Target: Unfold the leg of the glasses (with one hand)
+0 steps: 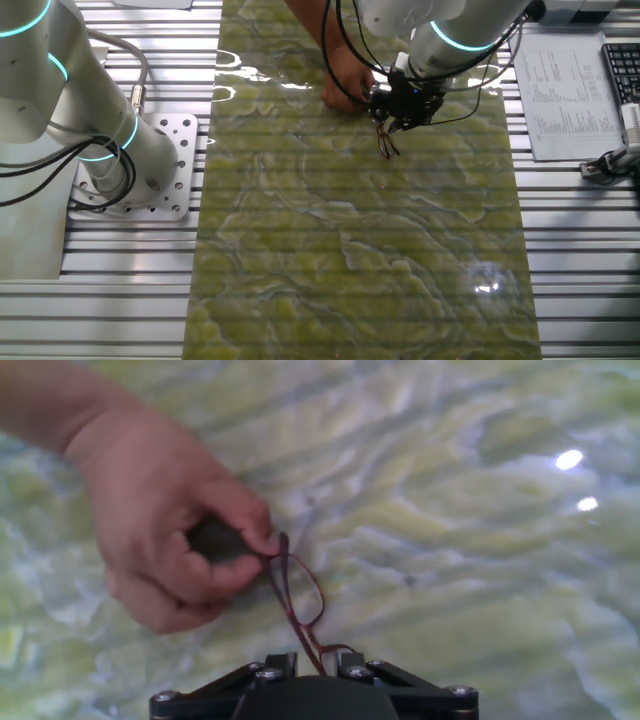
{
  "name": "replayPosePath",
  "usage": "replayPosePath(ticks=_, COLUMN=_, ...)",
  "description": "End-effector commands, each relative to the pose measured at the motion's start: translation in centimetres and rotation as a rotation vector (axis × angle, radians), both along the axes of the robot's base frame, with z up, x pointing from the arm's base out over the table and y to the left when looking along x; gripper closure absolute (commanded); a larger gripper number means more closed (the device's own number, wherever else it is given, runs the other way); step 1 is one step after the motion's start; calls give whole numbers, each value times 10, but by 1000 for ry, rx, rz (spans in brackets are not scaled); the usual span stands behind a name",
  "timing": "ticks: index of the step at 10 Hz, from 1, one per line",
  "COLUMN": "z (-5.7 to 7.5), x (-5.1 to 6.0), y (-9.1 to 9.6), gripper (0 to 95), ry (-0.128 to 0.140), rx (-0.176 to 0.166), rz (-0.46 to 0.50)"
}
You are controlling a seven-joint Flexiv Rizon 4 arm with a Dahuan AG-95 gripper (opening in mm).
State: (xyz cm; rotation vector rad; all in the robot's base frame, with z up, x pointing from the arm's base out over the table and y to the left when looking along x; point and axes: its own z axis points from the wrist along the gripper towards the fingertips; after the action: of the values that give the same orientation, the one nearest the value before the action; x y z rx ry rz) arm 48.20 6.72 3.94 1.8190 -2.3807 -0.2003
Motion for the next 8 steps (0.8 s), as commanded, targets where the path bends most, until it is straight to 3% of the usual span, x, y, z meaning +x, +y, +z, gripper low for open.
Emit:
replayPosePath(ticks=1, z=-2, x=-7, y=-2, gripper=950, ry=-4, rx=-8, rz=64)
replayPosePath(ticks=8, z=-6, x=-10, y=-1, gripper=950, ry=-20, rx=8, rz=180)
